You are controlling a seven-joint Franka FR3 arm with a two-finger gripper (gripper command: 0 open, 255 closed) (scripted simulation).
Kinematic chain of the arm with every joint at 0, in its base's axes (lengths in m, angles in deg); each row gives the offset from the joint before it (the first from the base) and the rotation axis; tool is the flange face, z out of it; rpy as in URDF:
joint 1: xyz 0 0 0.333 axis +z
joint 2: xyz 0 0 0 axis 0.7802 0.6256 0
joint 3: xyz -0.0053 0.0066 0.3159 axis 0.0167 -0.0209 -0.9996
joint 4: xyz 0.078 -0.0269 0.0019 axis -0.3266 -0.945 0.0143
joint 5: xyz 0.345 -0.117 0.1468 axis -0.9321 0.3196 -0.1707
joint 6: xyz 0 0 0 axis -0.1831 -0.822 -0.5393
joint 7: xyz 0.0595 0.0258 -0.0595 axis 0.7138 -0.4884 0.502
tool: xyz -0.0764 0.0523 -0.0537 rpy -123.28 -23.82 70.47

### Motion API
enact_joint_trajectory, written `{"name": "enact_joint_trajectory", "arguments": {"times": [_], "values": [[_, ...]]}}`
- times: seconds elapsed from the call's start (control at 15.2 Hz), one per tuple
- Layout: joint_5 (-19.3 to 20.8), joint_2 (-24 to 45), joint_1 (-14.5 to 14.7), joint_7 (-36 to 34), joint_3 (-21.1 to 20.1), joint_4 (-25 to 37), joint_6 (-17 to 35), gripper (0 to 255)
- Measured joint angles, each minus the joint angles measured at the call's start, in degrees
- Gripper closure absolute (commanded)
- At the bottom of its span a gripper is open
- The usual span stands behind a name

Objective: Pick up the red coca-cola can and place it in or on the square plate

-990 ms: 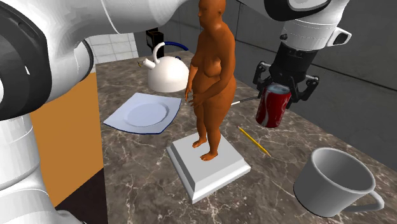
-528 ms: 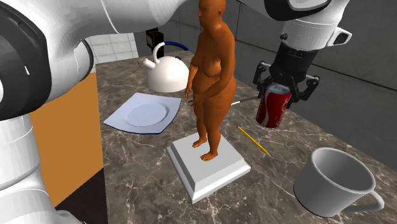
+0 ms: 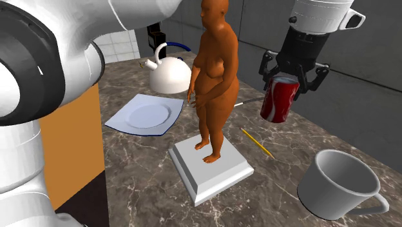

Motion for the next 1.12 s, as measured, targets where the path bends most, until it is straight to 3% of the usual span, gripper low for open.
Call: {"name": "enact_joint_trajectory", "arguments": {"times": [0.46, 0.79, 1.12], "values": [[-2.7, 3.8, -3.9, -0.9, -0.4, 11.3, -7.6, 255], [-6.9, 10.0, -10.3, -2.6, -1.9, 26.4, -16.1, 255], [2.2, -5.0, 3.5, -4.6, 0.9, 4.7, -8.3, 255]]}}
